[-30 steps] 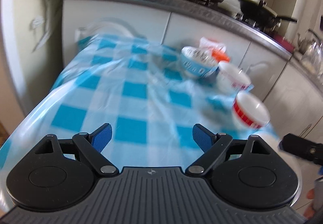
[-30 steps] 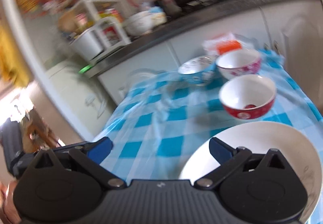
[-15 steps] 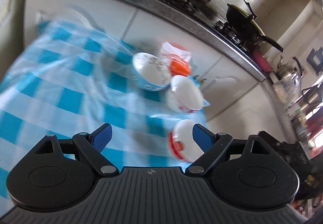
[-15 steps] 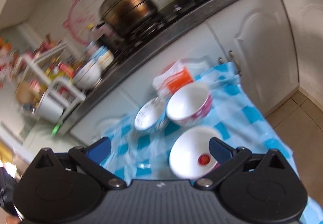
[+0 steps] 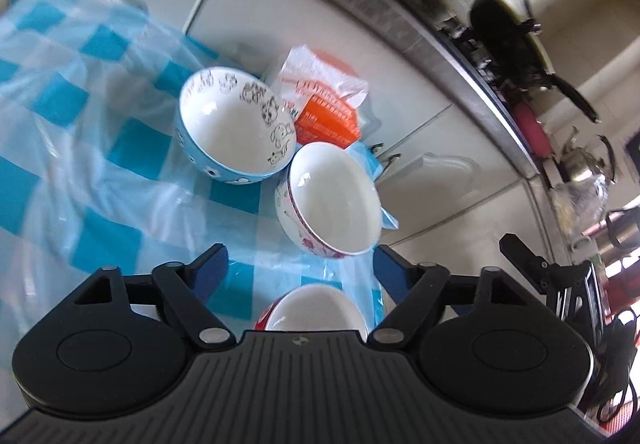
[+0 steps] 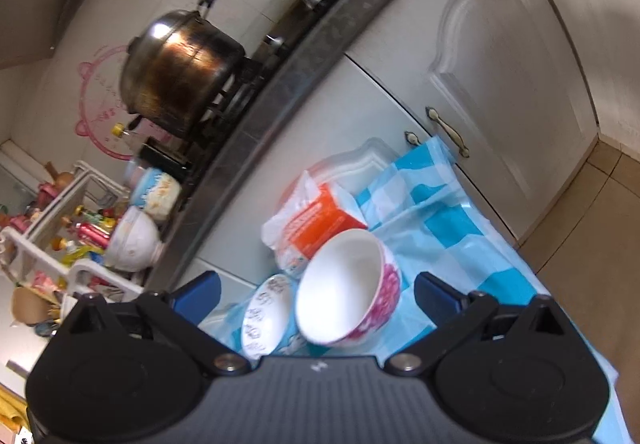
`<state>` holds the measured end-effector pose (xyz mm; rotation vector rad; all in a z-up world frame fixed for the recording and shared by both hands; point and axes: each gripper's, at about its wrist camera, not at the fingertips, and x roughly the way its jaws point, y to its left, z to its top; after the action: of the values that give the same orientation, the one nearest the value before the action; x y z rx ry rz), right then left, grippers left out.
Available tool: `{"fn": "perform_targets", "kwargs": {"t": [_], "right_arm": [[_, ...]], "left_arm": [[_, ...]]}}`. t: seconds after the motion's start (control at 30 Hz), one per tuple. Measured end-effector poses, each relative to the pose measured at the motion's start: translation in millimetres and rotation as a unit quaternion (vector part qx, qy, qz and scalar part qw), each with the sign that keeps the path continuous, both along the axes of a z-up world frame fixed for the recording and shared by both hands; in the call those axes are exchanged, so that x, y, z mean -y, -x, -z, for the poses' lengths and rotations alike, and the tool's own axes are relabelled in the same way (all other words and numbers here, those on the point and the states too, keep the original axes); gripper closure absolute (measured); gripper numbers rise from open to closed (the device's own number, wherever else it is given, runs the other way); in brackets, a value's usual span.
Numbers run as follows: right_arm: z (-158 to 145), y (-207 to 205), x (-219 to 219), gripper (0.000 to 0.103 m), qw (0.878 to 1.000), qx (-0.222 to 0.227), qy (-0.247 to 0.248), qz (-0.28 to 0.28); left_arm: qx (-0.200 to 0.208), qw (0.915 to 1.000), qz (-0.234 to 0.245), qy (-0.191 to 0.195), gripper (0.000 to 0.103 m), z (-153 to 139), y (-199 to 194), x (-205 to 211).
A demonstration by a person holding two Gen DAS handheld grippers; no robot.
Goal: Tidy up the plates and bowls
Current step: 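Close the left gripper on the pink-flower bowl rim, then lift the pink-flower bowl with the left gripper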
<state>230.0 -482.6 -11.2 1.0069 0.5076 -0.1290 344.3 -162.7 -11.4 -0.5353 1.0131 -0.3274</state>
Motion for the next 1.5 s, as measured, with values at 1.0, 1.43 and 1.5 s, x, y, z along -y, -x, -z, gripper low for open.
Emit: {"fn": "perform_targets", "kwargs": {"t": [1.0, 1.43, 1.5], "right_arm": [[97.8, -100.6, 19.6, 0.034, 0.995, -0.031, -0.052, -0.081], [83.6, -93.4, 17.6, 0.033, 0.996, -0.03, -0.024, -0.082], [77.7, -89.7, 18.5, 0.033, 0.996, -0.023, -0.023, -0.079]], "left_arm": [[-0.006, 0.9977, -0.014, -0.066, 0.075, 98.8, -88.2, 77.4], [0.009, 0.9967, 0.004, -0.081, 0.075, 93.4, -84.4, 90.9], [0.012, 0.997, 0.007, -0.076, 0.075, 91.1, -82.1, 91.6]]}}
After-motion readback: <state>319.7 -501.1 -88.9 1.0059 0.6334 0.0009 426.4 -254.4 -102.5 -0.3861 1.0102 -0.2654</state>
